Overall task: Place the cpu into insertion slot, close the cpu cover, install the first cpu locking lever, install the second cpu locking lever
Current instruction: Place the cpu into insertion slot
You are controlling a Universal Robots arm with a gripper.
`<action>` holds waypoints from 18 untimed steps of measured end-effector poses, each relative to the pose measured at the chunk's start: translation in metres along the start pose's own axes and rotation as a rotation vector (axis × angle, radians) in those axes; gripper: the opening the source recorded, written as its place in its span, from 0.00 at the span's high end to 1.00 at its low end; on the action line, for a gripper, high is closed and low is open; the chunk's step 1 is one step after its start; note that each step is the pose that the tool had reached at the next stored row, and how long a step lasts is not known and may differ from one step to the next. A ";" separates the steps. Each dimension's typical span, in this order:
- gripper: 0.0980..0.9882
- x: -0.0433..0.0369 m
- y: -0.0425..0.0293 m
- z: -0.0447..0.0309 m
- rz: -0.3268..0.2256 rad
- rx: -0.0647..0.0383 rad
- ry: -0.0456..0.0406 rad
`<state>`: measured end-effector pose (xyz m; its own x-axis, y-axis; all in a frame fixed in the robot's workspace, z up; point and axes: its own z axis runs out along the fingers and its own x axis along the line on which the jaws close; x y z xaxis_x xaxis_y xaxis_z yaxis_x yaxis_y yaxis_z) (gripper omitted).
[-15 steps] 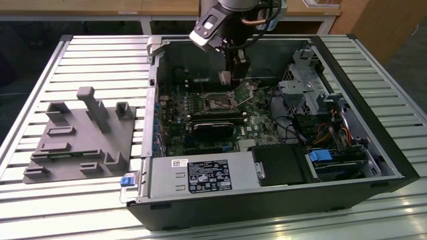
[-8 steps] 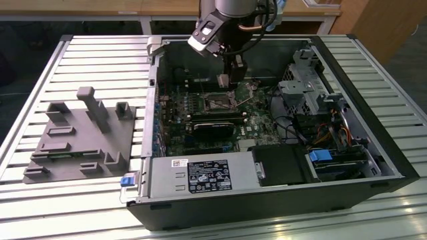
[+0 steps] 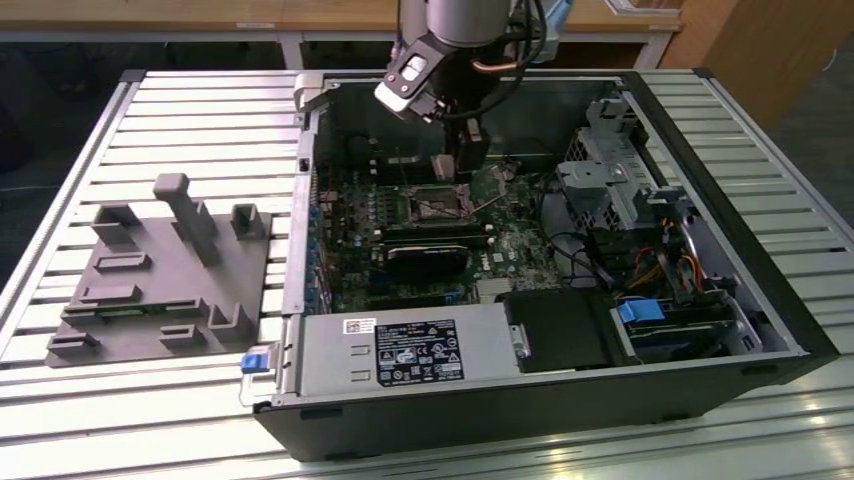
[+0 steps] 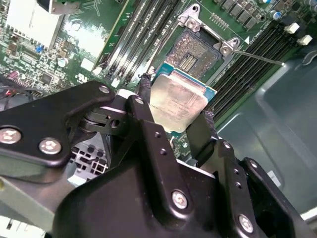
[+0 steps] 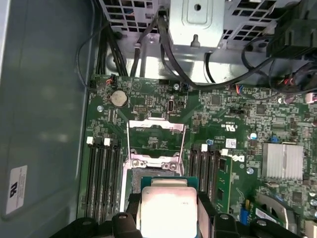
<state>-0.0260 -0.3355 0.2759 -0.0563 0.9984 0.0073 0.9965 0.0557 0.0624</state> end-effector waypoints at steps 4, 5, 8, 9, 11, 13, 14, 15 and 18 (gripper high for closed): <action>0.51 0.0000 -0.0005 0.0067 0.000 0.000 0.0001; 0.51 0.0000 -0.0006 0.0079 0.000 0.000 0.0000; 0.51 0.0000 -0.0007 0.0095 0.000 0.000 -0.0002; 0.51 0.0000 -0.0008 0.0098 0.000 0.000 -0.0002; 0.51 0.0001 -0.0016 0.0109 0.002 0.000 -0.0001; 0.51 0.0001 -0.0021 0.0129 0.003 0.000 -0.0002; 0.51 0.0003 -0.0024 0.0143 0.003 0.000 -0.0002; 0.51 0.0006 -0.0026 0.0159 0.003 0.000 -0.0002; 0.51 0.0012 -0.0035 0.0201 0.003 0.000 -0.0002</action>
<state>-0.0283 -0.3343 0.2557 -0.0534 0.9985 0.0072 0.9967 0.0529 0.0624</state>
